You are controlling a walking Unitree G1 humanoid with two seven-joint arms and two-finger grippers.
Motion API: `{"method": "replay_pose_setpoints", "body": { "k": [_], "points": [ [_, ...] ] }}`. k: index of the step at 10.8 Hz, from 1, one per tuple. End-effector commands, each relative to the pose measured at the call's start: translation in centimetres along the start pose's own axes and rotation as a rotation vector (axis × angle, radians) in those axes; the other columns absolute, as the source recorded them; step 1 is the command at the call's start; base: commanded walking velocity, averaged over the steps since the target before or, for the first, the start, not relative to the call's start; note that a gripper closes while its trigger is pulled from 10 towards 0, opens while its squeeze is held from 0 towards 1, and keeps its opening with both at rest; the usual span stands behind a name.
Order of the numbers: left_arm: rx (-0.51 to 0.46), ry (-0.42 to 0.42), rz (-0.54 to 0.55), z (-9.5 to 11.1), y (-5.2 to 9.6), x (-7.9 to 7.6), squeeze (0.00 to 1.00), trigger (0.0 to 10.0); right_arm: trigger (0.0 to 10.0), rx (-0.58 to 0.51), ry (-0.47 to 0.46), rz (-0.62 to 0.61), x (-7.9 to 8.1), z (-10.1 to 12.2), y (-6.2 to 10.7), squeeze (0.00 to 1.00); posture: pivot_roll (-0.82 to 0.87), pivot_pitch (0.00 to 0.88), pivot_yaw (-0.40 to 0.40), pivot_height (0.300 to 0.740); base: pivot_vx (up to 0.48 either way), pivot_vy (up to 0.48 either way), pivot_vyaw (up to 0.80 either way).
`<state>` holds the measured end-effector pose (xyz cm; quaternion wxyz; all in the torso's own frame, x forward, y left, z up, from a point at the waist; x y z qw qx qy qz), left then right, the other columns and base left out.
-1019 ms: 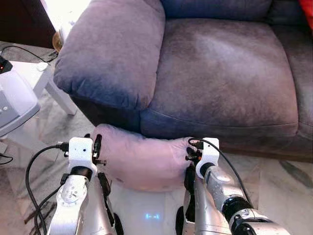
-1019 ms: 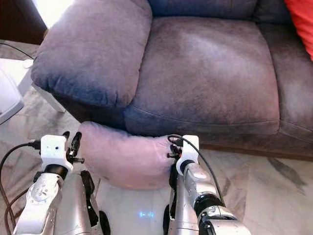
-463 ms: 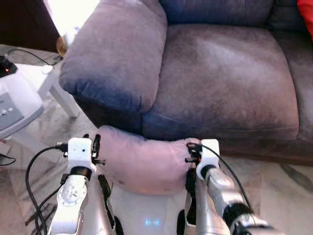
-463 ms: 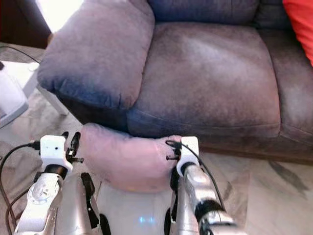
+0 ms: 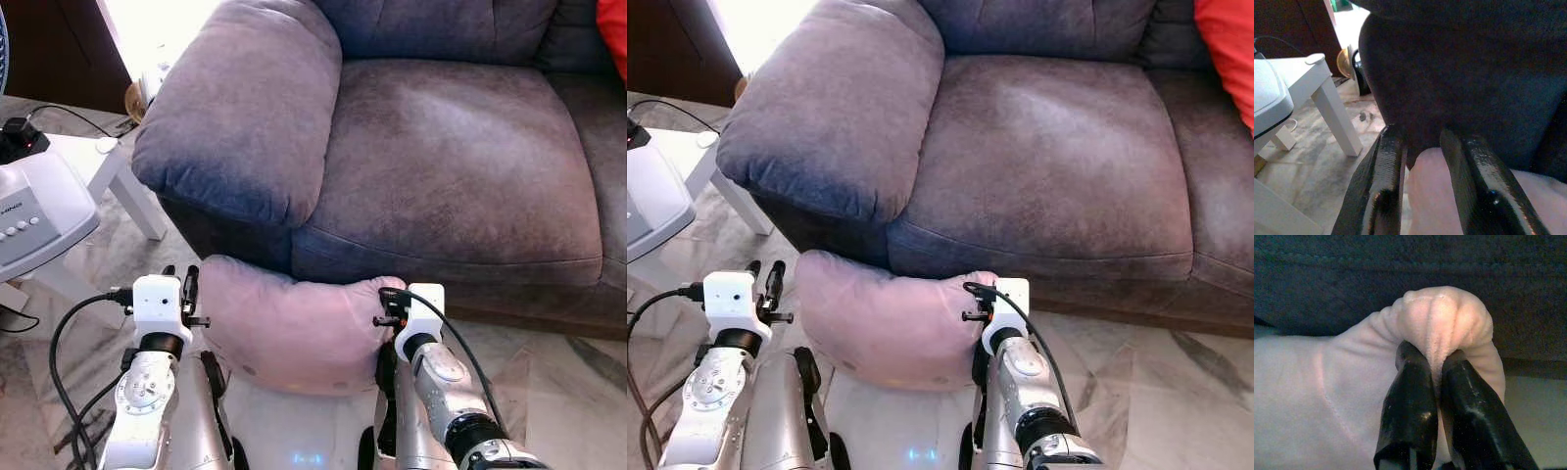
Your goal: Move the pillow to the sofa from floor
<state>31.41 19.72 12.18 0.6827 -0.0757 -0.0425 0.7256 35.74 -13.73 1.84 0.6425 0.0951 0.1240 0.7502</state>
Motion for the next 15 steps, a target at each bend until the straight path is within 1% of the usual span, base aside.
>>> {"method": "replay_pose_setpoints", "body": {
  "k": [1, 3, 5, 8, 9, 10, 12, 13, 14, 15],
  "points": [
    [0.018, 0.008, 0.021, -0.7, 0.4, 0.5, 0.0, 10.0, 10.0, -0.231, 0.03, -0.005, -0.1, 5.4, -0.4, 0.0, 0.14, 0.126, -0.028, 0.472, 0.0, 0.0, 0.0],
    [0.006, 0.019, 0.008, -0.5, 0.5, 0.2, 0.0, 10.0, 10.0, -0.214, 0.039, -0.011, -0.2, 4.7, -0.3, 0.0, 0.15, 0.118, -0.024, 0.472, 0.0, 0.0, 0.0],
    [0.001, 0.014, 0.006, -0.4, 0.3, 0.5, 0.0, 10.0, 10.0, -0.225, 0.039, -0.008, 0.1, 4.8, -0.3, 0.0, 0.14, 0.107, -0.018, 0.472, 0.0, 0.0, 0.0],
    [-0.001, 0.022, -0.003, -0.5, 0.4, 0.1, 0.0, 10.0, 10.0, -0.225, 0.045, -0.012, -0.1, 4.8, -0.2, 0.0, 0.14, 0.099, -0.023, 0.472, 0.0, 0.0, 0.0],
    [0.0, 0.02, 0.0, -0.5, 0.5, 0.1, 0.0, 10.0, 10.0, -0.242, 0.042, -0.015, -0.2, 5.1, -0.1, 0.0, 0.14, 0.102, -0.026, 0.472, 0.0, 0.0, 0.0],
    [0.0, 0.018, 0.003, -0.6, 0.5, 0.1, 0.0, 10.0, 10.0, -0.25, 0.063, -0.012, -0.3, 4.9, 0.2, 0.0, 0.14, 0.104, -0.026, 0.472, 0.0, 0.0, 0.0],
    [0.001, 0.014, 0.009, -0.6, 0.4, 0.5, 0.0, 10.0, 10.0, -0.246, 0.13, -0.002, -0.5, 3.0, 2.1, 0.0, 0.13, 0.118, -0.022, 0.472, 0.0, 0.0, 0.0],
    [-0.002, 0.013, 0.011, -0.5, 0.4, 0.6, 0.0, 10.0, 10.0, -0.257, 0.163, 0.01, -0.4, 2.7, 2.9, 0.0, 0.13, 0.119, -0.023, 0.472, 0.0, 0.0, 0.0],
    [-0.005, 0.012, 0.012, -0.4, 0.3, 0.6, 0.0, 10.0, 10.0, -0.27, 0.166, 0.023, -0.1, 2.8, 3.5, 0.0, 0.12, 0.12, -0.021, 0.472, 0.0, 0.0, 0.0],
    [-0.006, 0.013, 0.011, -0.4, 0.2, 0.5, 0.0, 10.0, 10.0, -0.275, 0.169, 0.029, 0.0, 3.0, 3.7, 0.0, 0.12, 0.12, -0.02, 0.472, 0.0, 0.0, 0.0]
  ]
}}
Point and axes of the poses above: a point about 5 cm out from each wrist's last joint towards the gripper, its own y axis pointing back from the gripper into the wrist, its own z axis along the axis of the wrist's last joint, x = y × z, the point moved 4 cm from there along -y, pointing out of the wrist towards the gripper, and after that the axes turned 10 degrees about y, right-handed, at the moved point
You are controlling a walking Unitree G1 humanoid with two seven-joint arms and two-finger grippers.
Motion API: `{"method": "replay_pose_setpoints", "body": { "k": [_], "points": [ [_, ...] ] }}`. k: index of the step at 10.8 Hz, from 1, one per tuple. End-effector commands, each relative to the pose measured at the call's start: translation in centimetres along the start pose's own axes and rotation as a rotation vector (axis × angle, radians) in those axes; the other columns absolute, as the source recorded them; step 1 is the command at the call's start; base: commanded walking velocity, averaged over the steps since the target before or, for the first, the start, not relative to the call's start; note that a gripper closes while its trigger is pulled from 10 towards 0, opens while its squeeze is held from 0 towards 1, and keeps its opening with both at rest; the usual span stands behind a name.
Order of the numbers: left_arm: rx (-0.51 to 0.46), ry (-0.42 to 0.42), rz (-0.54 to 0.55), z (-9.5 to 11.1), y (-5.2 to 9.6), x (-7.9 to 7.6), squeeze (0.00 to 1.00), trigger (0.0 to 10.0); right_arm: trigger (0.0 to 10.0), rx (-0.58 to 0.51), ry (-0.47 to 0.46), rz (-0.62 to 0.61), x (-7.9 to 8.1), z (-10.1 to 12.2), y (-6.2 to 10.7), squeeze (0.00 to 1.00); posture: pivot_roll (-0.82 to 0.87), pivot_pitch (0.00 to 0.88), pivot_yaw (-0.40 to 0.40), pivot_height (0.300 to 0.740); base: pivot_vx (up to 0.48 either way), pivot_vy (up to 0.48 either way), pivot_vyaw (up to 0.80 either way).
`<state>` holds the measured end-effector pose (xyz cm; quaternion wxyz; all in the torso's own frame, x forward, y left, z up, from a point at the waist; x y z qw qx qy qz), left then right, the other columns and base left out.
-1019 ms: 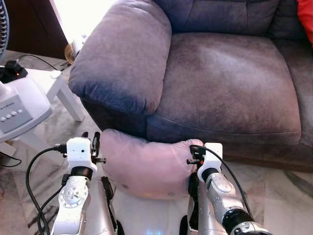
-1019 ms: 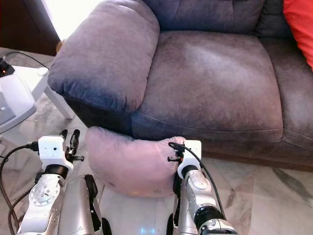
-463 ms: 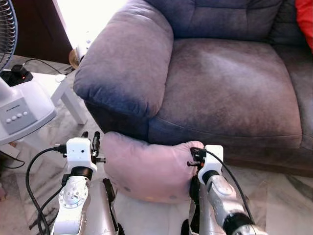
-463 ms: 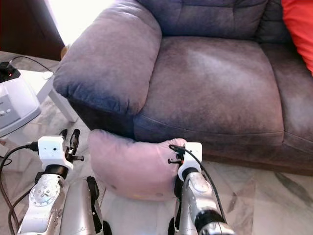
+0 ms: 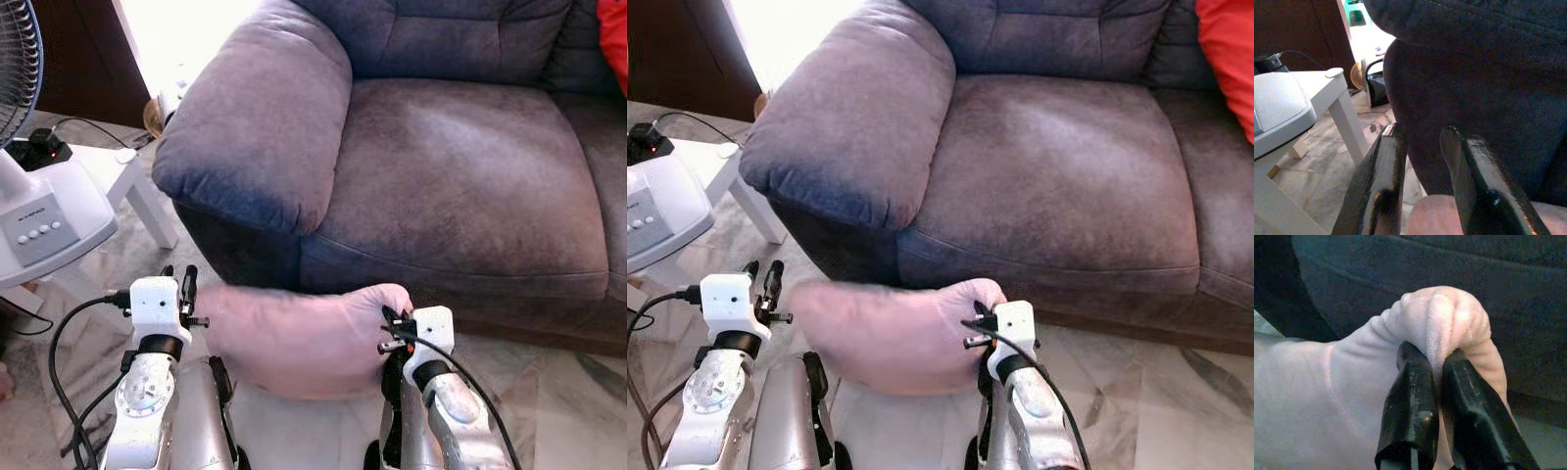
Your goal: Move the pillow to the sofa from floor
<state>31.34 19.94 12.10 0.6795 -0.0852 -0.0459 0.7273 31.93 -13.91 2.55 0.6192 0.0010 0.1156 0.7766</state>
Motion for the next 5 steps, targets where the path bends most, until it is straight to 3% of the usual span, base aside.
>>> {"method": "replay_pose_setpoints", "body": {
  "k": [1, 5],
  "points": [
    [0.008, 0.005, 0.003, -0.27, 0.11, 0.21, 0.0, 10.0, 10.0, -0.159, 0.032, -0.036, -0.99, 4.22, -0.34, 0.0, 0.13, 0.121, -0.019, 0.472, 0.0, 0.0, 0.0],
    [0.007, 0.002, 0.006, -0.24, 0.11, 0.41, 0.0, 10.0, 10.0, -0.166, 0.028, -0.048, -0.93, 4.91, 0.22, 0.0, 0.12, 0.123, -0.018, 0.472, 0.0, 0.0, 0.0]
  ]
}}
Point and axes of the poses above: a point about 5 cm out from each wrist's last joint towards the gripper, its own y axis pointing back from the gripper into the wrist, its own z axis along the axis of the wrist's last joint, x = y × z, the point moved 4 cm from there along -y, pointing out of the wrist towards the gripper, and after that the axes turned 10 degrees about y, right-handed, at the moved point
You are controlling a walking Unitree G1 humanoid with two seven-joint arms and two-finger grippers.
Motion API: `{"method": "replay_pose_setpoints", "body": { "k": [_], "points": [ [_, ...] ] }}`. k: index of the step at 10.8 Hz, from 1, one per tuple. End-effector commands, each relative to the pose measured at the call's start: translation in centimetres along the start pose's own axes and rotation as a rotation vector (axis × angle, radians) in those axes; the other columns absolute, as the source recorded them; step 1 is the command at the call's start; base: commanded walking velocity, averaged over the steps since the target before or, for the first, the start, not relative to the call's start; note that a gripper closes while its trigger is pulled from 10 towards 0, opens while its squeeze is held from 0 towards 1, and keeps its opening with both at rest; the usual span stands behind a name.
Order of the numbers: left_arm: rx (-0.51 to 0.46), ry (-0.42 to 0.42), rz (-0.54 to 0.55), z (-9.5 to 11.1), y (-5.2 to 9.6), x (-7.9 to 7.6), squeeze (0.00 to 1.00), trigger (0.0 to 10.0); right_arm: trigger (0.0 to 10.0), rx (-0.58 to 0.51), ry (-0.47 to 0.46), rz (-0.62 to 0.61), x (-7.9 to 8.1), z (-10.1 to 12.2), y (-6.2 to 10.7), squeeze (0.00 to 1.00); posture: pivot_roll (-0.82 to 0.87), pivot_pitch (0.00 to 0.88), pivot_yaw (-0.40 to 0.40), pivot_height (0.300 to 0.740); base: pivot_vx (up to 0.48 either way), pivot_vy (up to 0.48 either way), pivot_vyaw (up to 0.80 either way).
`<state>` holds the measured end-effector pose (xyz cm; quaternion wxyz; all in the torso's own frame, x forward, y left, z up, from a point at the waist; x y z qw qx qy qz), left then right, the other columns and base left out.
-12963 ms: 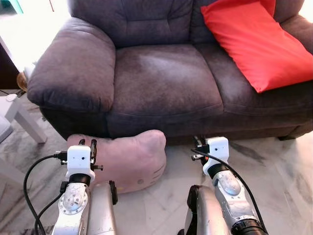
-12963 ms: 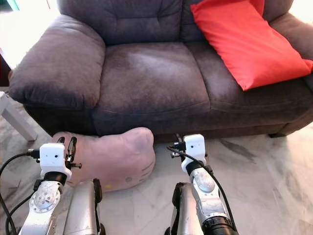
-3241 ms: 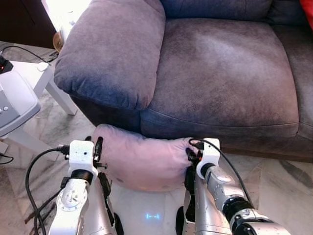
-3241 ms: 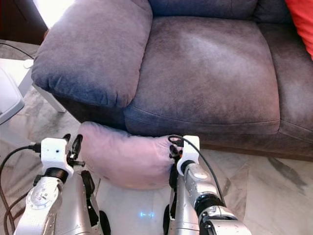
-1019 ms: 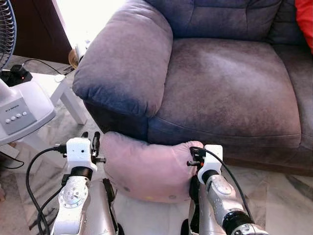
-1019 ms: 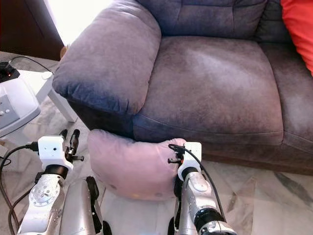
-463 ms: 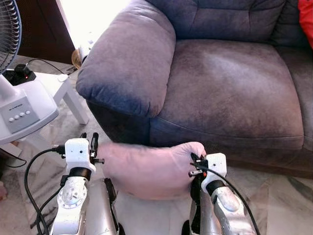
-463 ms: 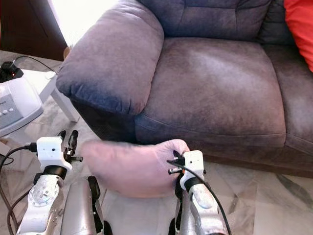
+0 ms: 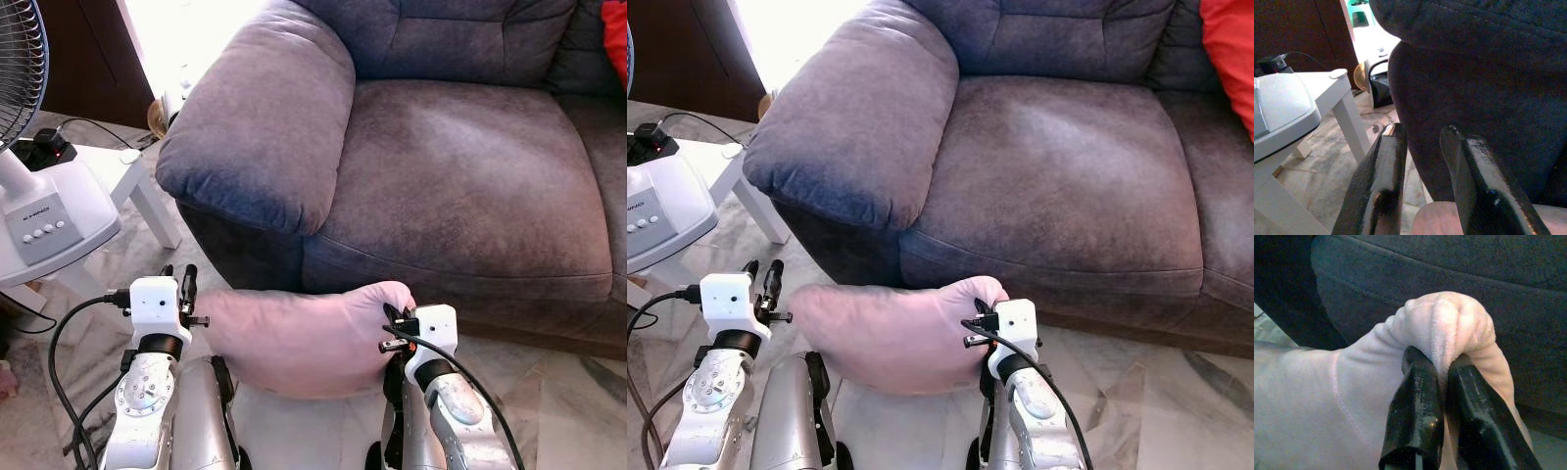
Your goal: Move the pillow to the sofa from floor
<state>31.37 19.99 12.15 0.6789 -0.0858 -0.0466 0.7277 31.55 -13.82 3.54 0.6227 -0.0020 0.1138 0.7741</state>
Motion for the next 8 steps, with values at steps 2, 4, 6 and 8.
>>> {"method": "replay_pose_setpoints", "body": {
  "k": [2, 4, 6, 8],
  "points": [
    [0.012, 0.005, 0.004, -0.37, 0.17, 0.3, 0.0, 10.0, 10.0, -0.155, 0.029, -0.039, -0.93, 4.26, -0.42, 0.0, 0.12, 0.126, -0.02, 0.472, 0.0, 0.0, 0.0],
    [0.01, 0.004, 0.005, -0.35, 0.16, 0.32, 0.0, 10.0, 10.0, -0.17, 0.023, -0.033, -0.71, 4.57, -0.45, 0.0, 0.12, 0.126, -0.02, 0.48, 0.0, 0.0, 0.0],
    [0.01, 0.005, 0.004, -0.36, 0.16, 0.24, 0.0, 10.0, 10.0, -0.16, 0.027, -0.035, -0.69, 4.5, -0.63, 0.0, 0.12, 0.125, -0.021, 0.51, 0.0, 0.0, 0.0],
    [0.011, 0.005, 0.007, -0.39, 0.19, 0.33, 0.0, 10.0, 10.0, -0.16, 0.027, -0.034, -0.64, 4.65, -0.7, 0.0, 0.13, 0.125, -0.022, 0.532, 0.0, 0.0, 0.0]
  ]
}}
Point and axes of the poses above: a point about 5 cm out from each wrist's last joint towards the gripper, its own y axis pointing back from the gripper into the wrist, its own z axis along the axis of the wrist's last joint, x = y × z, the point moved 4 cm from there along -y, pointing out of the wrist towards the gripper, and after that the axes turned 10 degrees about y, right-handed, at the moved point
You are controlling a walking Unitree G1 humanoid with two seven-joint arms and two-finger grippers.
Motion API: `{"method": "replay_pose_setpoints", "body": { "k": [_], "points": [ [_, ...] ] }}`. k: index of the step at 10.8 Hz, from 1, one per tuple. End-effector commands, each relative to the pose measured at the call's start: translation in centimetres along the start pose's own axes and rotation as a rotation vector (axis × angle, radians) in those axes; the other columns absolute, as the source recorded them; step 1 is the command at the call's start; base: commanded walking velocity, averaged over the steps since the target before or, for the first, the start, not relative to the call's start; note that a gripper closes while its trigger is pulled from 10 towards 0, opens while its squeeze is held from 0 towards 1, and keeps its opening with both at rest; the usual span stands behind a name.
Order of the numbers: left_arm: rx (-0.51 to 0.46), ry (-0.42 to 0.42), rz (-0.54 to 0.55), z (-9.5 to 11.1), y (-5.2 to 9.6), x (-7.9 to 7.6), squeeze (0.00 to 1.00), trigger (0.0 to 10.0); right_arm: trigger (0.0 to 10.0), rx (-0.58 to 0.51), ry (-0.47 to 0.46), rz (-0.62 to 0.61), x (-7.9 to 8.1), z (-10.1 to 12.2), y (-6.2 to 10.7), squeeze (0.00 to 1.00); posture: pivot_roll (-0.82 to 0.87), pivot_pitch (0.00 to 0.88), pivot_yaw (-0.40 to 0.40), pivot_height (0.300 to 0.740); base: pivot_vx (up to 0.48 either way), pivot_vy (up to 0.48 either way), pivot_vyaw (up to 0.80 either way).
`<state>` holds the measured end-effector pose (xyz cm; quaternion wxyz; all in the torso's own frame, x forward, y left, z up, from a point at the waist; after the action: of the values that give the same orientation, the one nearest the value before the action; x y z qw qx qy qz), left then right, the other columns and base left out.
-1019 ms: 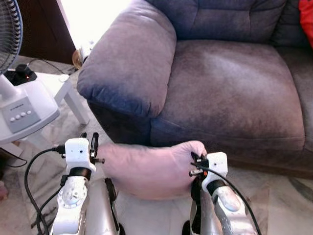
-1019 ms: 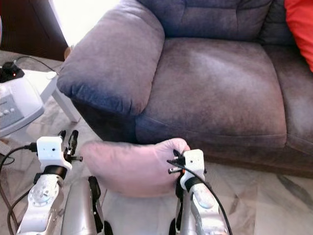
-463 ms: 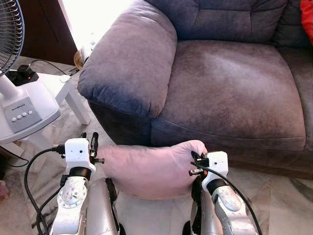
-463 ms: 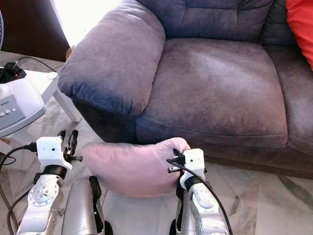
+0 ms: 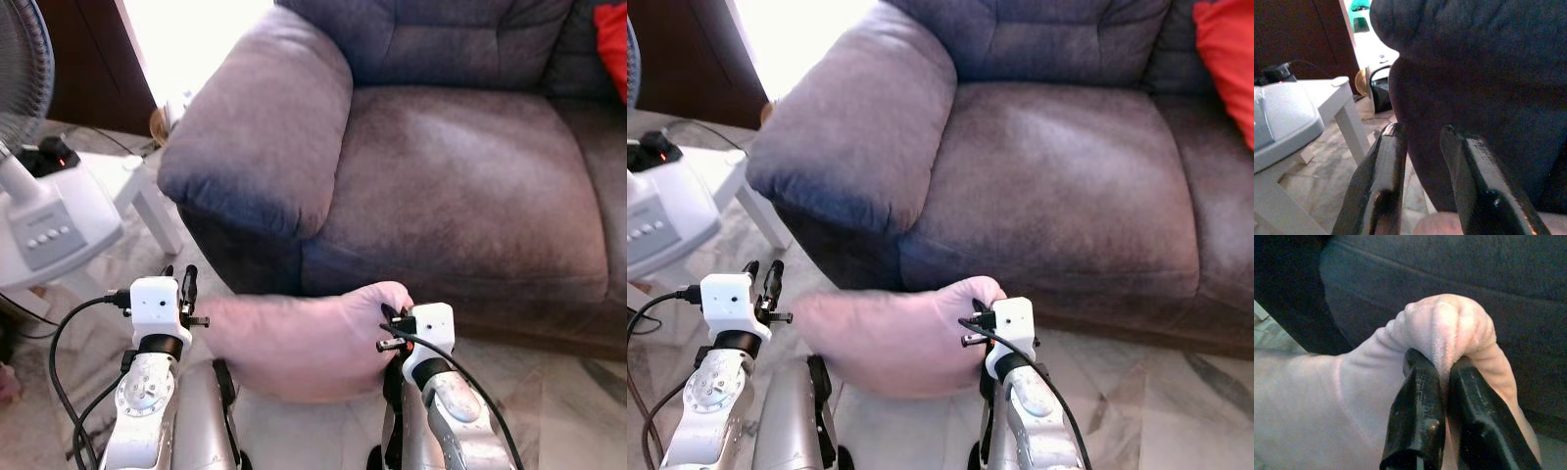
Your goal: Move the pillow to the sofa from floor
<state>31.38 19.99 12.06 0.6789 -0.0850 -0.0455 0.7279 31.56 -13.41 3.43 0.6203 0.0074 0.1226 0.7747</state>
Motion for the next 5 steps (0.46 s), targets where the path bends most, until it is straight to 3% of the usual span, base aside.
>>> {"method": "replay_pose_setpoints", "body": {
  "k": [1, 5],
  "points": [
    [0.008, 0.005, 0.007, -0.3, 0.18, 0.36, 0.0, 10.0, 10.0, -0.186, 0.031, -0.042, -1.06, 4.7, -0.49, 0.0, 0.13, 0.125, -0.022, 0.549, 0.0, 0.0, 0.0],
    [0.004, 0.006, 0.006, -0.26, 0.14, 0.37, 0.0, 10.0, 10.0, -0.185, 0.029, -0.04, -1.04, 4.8, -0.61, 0.0, 0.13, 0.12, -0.024, 0.62, 0.0, 0.0, 0.0]
  ]
}}
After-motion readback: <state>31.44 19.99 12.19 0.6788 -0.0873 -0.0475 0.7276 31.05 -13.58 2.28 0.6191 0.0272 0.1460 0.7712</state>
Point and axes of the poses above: a point about 5 cm out from each wrist's last joint towards the gripper, its own y axis pointing back from the gripper into the wrist, its own z axis along the axis of the wrist's last joint, x = y × z, the point moved 4 cm from there along -y, pointing out of the wrist towards the gripper, and after that the axes turned 10 degrees about y, right-handed, at the moved point
